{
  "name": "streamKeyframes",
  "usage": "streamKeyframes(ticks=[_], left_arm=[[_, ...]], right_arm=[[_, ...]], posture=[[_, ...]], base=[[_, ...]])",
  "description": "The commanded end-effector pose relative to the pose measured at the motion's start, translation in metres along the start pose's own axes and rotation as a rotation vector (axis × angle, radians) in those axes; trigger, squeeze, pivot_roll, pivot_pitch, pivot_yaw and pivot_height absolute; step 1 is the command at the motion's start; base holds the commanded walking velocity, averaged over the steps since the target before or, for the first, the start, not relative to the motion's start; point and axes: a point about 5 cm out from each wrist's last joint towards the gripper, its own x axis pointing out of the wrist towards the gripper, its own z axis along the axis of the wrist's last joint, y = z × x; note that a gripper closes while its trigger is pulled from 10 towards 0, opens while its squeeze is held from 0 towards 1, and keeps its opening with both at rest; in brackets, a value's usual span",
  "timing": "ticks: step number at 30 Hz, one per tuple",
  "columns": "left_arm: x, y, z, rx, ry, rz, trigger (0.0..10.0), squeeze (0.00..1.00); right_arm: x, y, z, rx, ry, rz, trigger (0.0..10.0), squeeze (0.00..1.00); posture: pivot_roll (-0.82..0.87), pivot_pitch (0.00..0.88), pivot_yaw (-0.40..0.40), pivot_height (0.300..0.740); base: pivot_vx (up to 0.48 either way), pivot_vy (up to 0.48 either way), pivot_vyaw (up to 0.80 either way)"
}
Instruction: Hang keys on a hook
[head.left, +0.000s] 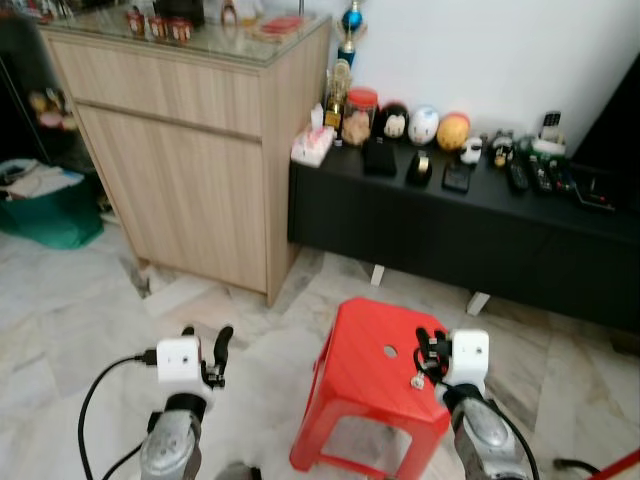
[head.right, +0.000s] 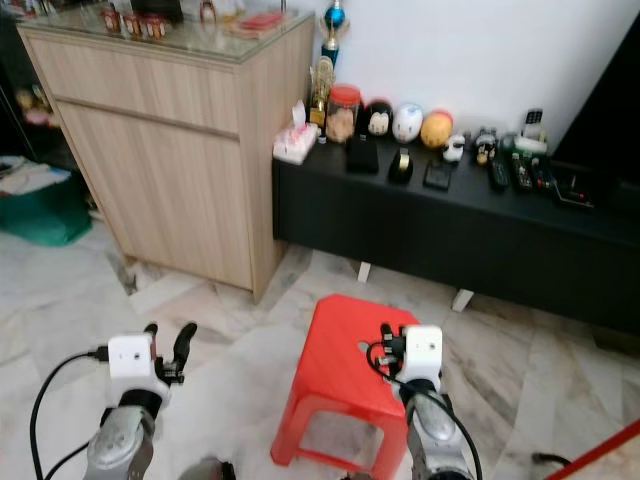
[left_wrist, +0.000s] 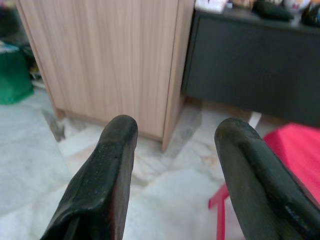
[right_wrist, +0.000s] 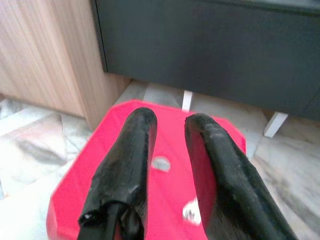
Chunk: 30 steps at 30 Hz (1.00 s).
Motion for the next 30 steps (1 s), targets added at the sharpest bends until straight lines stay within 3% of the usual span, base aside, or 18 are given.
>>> streamKeyframes(ticks=[1, 16, 30], left_arm=[[0.0022, -0.0007, 0.0036, 0.003, -0.006, -0.006, 10.0, 0.0], [0.0063, -0.0079, 0.0069, -0.01, 0.001, -0.039, 10.0, 0.0], [0.0059, -0.0087, 0.0073, -0.007, 0.005, -0.044, 10.0, 0.0]], right_arm=[[-0.0008, -0.0036, -0.0014, 0.006, 0.015, -0.008, 10.0, 0.0], [0.0005, -0.0011, -0.0032, 0.02, 0.045, 0.031, 10.0, 0.0], [0.0007, -0.0023, -0.0055, 0.02, 0.077, 0.026, 10.0, 0.0]], posture=[[0.05, 0.0, -0.098, 0.607], [0.05, 0.0, -0.093, 0.607], [0.05, 0.0, -0.096, 0.607]], base=[[0.0, 0.0, 0.0], [0.0, 0.0, 0.0], [0.338, 0.0, 0.0]])
